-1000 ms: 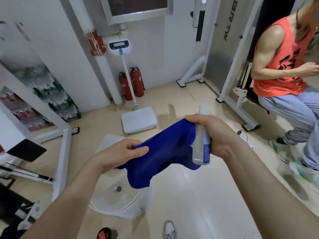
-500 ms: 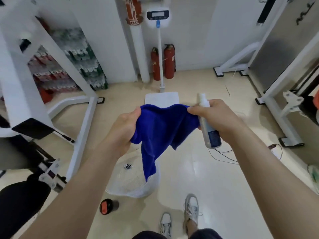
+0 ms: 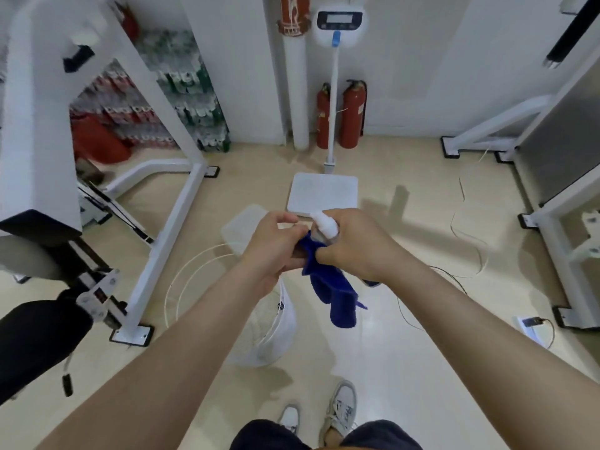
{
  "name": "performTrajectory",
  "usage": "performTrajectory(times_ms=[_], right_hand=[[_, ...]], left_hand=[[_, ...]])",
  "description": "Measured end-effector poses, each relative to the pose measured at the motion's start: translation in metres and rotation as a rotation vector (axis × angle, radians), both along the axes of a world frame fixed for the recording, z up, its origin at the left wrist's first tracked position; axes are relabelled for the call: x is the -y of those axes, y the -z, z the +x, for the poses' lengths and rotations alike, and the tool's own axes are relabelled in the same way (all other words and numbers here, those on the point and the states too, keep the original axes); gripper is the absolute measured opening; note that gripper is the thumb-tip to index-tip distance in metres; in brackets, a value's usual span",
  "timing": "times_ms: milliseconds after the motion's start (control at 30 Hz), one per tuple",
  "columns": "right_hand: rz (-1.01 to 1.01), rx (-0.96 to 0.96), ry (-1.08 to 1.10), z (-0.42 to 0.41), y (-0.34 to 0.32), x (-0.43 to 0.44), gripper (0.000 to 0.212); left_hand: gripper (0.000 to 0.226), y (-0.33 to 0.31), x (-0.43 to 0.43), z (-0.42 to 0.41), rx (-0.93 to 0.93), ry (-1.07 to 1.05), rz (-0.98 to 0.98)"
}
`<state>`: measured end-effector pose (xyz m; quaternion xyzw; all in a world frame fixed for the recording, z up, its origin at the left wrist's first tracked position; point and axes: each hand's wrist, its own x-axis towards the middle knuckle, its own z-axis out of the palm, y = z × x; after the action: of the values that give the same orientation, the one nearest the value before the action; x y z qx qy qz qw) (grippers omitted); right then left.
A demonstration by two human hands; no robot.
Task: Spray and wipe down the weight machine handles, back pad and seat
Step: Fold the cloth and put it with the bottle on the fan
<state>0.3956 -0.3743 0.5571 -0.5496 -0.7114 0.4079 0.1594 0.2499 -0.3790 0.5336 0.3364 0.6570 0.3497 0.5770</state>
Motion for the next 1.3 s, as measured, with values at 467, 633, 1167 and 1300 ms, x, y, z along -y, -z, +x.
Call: performTrajectory(times_ms=[467,633,1167,1300], right_hand=[[-0.011,0.077,-0.131,-0.022,0.021,-0.051,0.010],[-0.132,-0.069,-0.047,-0.039,0.031,-0.076,0.022],[-0.386,-0.286,0.008,-0.130,0.075,-0.129,0.020],[-0.403,-0.202,0.020,-0.144,0.102,-0.140,0.023]], left_hand=[[0.012,0.029,-0.034,-0.065,-0.995,0.635,-0.090],[0.011,0.051,-0.037,-0.100,-0.550,0.400,0.007],[0.018,0.095,-0.074,-0.170,0.046,0.074,-0.087],[0.023,0.101,-0.091,-0.201,0.018,-0.202,-0.091]])
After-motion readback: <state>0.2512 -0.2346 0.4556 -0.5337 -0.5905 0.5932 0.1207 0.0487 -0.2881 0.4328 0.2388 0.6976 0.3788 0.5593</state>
